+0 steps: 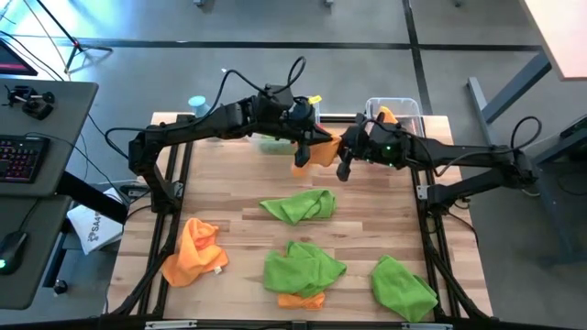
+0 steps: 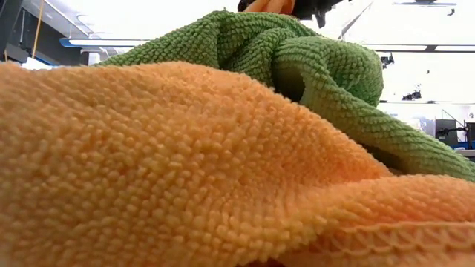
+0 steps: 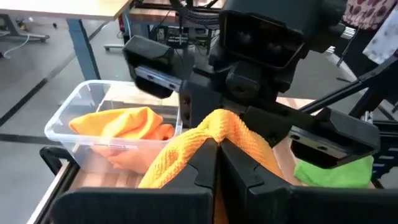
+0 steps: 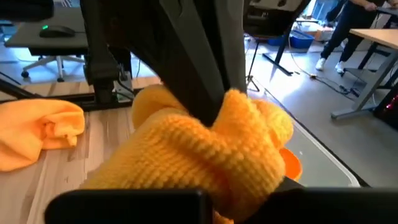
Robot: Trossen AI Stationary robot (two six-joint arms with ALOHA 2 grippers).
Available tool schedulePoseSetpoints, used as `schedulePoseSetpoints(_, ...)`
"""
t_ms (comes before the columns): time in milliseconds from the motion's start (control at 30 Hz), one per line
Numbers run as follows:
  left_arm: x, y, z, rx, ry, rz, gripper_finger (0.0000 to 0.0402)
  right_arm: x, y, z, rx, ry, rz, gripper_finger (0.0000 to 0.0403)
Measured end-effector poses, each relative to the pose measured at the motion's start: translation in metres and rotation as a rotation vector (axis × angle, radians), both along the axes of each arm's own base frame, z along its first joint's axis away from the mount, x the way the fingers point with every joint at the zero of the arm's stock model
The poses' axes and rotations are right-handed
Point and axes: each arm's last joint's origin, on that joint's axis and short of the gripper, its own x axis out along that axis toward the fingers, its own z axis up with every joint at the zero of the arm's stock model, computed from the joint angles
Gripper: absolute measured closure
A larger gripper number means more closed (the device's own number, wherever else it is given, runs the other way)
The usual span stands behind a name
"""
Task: Sort microfiber towel by color & place in baskets
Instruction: Put the orange towel into the right transparent bin
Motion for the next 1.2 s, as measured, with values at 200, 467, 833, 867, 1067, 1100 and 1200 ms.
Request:
schedulePoseSetpoints(200, -0.003, 0.003, -0.001, 0.006, 0.031, 0.059, 0.0377, -0.01, -0.001, -0.001, 0.014, 0.047, -0.075, 0.0398)
schedulePoseSetpoints(467, -0.01, 0.008, -0.002, 0.02, 0.081, 0.122, 0.0346, -0.035, -0.001, 0.007, 0.002, 0.072, -0.183, 0.0401)
schedulePoseSetpoints(833, -0.033, 0.012, -0.006, -0.023, 0.254, 0.172, 0.0343, -0.09, -0.007, 0.029, -0.09, 0.014, -0.575, 0.0402)
schedulePoseSetpoints(867, -0.037, 0.012, -0.006, -0.025, 0.274, 0.178, 0.0343, -0.096, -0.009, 0.03, -0.082, 0.003, -0.62, 0.0402)
schedulePoseSetpoints(1067, -0.068, 0.003, 0.014, 0.021, 0.311, 0.274, 0.0344, -0.13, -0.023, 0.025, 0.008, 0.009, -0.845, 0.0403)
schedulePoseSetpoints(1100, -0.073, -0.001, 0.018, 0.03, 0.309, 0.285, 0.0344, -0.134, -0.026, 0.023, 0.024, 0.017, -0.874, 0.0403)
schedulePoseSetpoints(1200, -0.089, -0.01, 0.025, 0.042, 0.284, 0.312, 0.0344, -0.142, -0.033, 0.018, 0.065, 0.05, -0.943, 0.0403)
